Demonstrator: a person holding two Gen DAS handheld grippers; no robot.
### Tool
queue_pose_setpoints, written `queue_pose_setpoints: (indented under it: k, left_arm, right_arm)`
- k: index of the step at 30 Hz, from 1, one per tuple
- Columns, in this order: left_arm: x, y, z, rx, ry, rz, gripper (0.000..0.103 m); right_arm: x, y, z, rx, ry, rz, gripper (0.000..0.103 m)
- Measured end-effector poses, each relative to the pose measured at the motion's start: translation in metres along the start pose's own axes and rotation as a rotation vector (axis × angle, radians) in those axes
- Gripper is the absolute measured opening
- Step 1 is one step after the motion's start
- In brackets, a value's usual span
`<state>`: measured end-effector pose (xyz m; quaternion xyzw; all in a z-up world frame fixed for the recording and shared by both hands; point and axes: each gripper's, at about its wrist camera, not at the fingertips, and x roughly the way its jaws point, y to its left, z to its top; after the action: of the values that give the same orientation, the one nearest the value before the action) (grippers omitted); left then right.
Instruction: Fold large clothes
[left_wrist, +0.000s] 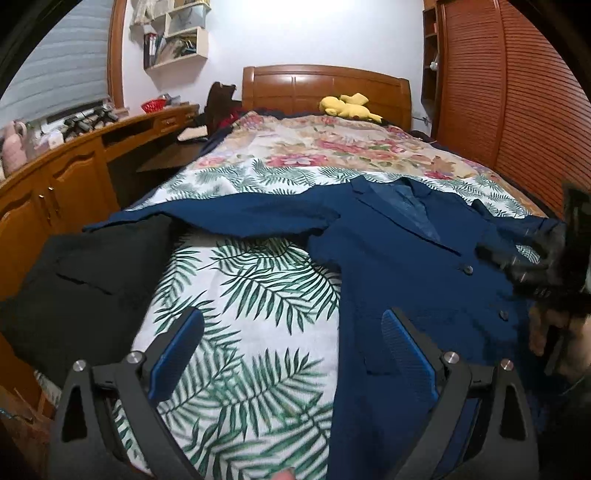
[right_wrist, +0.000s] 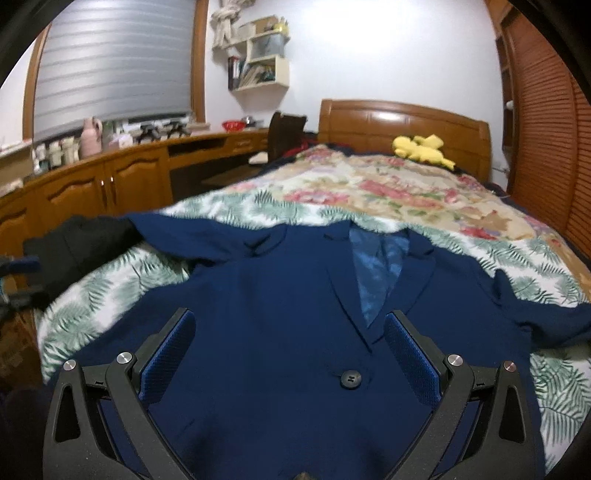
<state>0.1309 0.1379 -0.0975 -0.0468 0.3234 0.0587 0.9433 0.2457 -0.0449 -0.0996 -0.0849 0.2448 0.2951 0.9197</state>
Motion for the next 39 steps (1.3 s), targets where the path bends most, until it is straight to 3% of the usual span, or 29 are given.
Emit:
queue_pose_setpoints:
  k: [3, 6, 15, 19, 26, 31, 32, 33, 35, 36, 39]
  left_arm:
    - [0.015, 0.003, 0.010, -0.005, 0.024, -0.018, 0.098]
    - [0.032, 0.008, 0.022, 0.004, 0.029, -0.017, 0.097]
    - [0.107, 0.063, 0.061, -0.126, 0.116, -0.021, 0.097]
    - [0.145, 0.093, 0.070, -0.219, 0.145, -0.006, 0.089]
    - [0.179, 0.114, 0.068, -0.341, 0.172, -0.007, 0.062]
    - [0.196, 0.116, 0.077, -0.350, 0.178, 0.027, 0.046]
    - [0.199, 0.116, 0.079, -0.350, 0.181, 0.029, 0.039]
    - [0.201, 0.116, 0.080, -0.352, 0.177, 0.025, 0.023]
    - [0.203, 0.112, 0.084, -0.332, 0.171, 0.032, 0.005]
    - [0.202, 0.108, 0.088, -0.315, 0.164, 0.039, 0.000]
    - [0.195, 0.094, 0.104, -0.266, 0.128, 0.065, 0.000]
  right_arm:
    - [0.014, -0.007, -0.012, 0.031, 0.058, 0.026, 0.103]
    - [0.011, -0.008, -0.012, 0.036, 0.049, 0.036, 0.103]
    - [0.007, -0.003, -0.013, 0.010, 0.025, 0.027, 0.103]
    - [0.011, -0.004, -0.014, 0.015, 0.035, 0.023, 0.103]
    - [0.013, -0.006, -0.015, 0.026, 0.043, 0.024, 0.103]
    - [0.014, -0.007, -0.015, 0.028, 0.046, 0.026, 0.103]
    - [0.013, -0.007, -0.016, 0.030, 0.046, 0.027, 0.103]
    - [0.013, -0.008, -0.016, 0.031, 0.044, 0.028, 0.103]
    - [0.013, -0.008, -0.017, 0.031, 0.043, 0.029, 0.103]
    - [0.013, -0.008, -0.016, 0.031, 0.043, 0.028, 0.103]
    - [0.013, -0.008, -0.017, 0.031, 0.041, 0.030, 0.103]
